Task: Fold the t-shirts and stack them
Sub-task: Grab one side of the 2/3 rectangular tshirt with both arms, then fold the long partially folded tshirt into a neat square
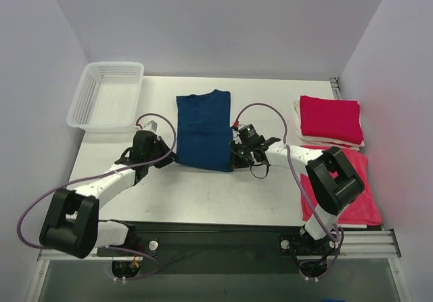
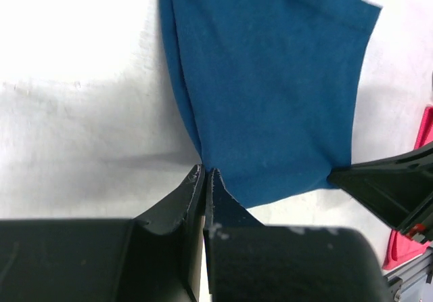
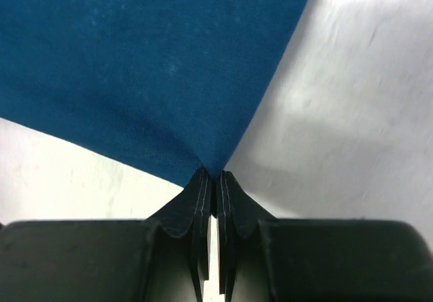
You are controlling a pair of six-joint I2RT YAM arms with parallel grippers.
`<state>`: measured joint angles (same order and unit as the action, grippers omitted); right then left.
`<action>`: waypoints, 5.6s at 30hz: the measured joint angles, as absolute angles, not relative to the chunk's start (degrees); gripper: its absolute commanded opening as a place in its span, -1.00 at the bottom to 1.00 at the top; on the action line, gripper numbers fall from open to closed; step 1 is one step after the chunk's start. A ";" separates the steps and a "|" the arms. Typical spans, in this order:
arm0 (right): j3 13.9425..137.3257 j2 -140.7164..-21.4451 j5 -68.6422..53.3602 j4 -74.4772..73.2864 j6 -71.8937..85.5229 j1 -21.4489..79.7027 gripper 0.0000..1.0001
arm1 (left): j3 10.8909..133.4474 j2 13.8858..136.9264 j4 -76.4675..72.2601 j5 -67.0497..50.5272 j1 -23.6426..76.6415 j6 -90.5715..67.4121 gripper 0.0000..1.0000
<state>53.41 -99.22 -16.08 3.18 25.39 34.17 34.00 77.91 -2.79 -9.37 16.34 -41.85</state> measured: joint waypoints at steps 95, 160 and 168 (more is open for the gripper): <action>52.31 -74.91 -2.83 -13.17 25.19 59.68 -1.00 | 36.05 30.72 41.30 13.39 25.80 -51.92 -1.00; 96.84 -118.85 -5.10 -11.79 16.88 30.63 -0.21 | 69.65 107.44 -4.25 6.72 12.64 -42.04 0.02; 96.79 -117.97 -3.81 -12.01 17.56 30.20 -0.21 | 71.16 103.85 -8.23 5.26 12.62 -40.10 0.13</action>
<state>96.79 -117.97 -3.81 -12.01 17.56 30.20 71.16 103.85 -8.23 5.26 12.62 -40.10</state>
